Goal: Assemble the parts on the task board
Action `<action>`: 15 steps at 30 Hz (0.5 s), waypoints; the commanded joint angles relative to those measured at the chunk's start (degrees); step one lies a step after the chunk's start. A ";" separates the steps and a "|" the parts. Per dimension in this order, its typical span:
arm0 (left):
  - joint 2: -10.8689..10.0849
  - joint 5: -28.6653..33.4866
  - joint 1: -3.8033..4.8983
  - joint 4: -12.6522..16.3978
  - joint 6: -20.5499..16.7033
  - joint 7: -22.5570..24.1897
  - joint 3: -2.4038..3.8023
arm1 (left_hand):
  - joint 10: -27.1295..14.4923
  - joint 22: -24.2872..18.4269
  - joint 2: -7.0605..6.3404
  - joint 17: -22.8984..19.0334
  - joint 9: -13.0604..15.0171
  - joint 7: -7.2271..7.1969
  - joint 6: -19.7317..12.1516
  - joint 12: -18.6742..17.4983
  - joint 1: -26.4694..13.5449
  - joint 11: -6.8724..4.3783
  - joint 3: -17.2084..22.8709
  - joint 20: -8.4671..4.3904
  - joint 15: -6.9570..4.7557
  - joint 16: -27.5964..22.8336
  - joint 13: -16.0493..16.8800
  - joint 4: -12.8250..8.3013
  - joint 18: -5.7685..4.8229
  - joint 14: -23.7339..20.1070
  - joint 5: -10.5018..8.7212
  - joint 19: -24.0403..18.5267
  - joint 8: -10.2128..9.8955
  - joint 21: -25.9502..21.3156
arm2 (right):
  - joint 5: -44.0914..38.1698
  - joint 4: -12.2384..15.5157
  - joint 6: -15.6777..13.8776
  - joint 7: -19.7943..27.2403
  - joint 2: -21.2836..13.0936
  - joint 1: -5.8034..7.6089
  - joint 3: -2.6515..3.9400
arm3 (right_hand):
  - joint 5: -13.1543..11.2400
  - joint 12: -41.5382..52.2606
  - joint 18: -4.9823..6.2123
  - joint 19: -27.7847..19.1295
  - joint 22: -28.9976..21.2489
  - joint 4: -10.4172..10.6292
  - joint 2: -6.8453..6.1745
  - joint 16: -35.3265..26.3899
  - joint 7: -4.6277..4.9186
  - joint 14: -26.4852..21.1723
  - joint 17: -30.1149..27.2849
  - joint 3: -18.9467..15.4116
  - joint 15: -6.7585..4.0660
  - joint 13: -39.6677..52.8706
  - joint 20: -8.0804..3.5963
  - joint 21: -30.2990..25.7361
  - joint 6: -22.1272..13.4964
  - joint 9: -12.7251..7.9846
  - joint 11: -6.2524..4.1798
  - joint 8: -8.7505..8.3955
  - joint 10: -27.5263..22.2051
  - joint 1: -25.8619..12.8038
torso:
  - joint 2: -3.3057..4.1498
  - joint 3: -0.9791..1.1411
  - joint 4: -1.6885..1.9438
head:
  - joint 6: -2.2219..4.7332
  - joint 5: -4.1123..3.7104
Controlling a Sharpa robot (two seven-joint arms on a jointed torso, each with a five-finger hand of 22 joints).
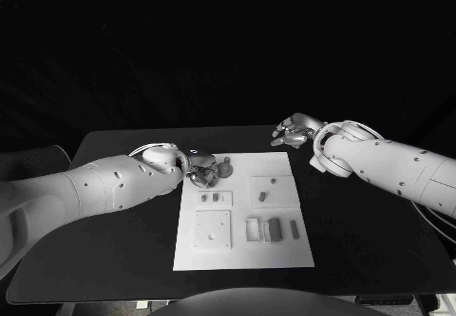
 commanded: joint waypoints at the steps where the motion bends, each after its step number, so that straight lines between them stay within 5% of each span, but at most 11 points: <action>1: 0.14 0.15 -0.14 -0.19 2.29 0.10 -0.06 | 0.30 0.84 0.29 -0.09 0.11 2.77 3.03 -0.36 -0.16 0.14 0.32 0.01 0.13 -0.26 0.05 0.15 5.03 0.15 -0.03 0.00 0.12 0.29 | -0.50 0.07 0.65 0.32 -0.04 -0.01 0.02 | 0.01 0.39 0.93 -0.11 -0.05 0.39 -0.13 0.22 0.35 0.10 -0.08 0.02 -0.41 -0.08 -0.47 0.20 0.05 -0.01 0.20 -0.12 -0.38 -0.40 | 0.00 -0.01 0.03 | -0.05 -0.05; 15: 0.40 0.76 -0.32 -0.97 -0.24 0.44 -0.07 | 0.30 0.84 0.29 0.00 0.11 2.77 3.02 -0.36 -0.17 0.14 0.32 0.01 0.13 -0.25 0.06 0.15 5.03 0.20 -0.03 0.00 0.11 0.29 | -0.49 -0.01 0.72 0.31 -0.04 -0.01 0.02 | 0.01 0.39 0.93 -0.11 -0.05 0.39 -0.13 0.22 0.35 0.10 -0.08 0.02 -0.41 -0.08 -0.47 0.20 0.05 -0.01 0.20 -0.12 -0.38 -0.40 | 0.00 -0.06 0.02 | -0.12 -0.15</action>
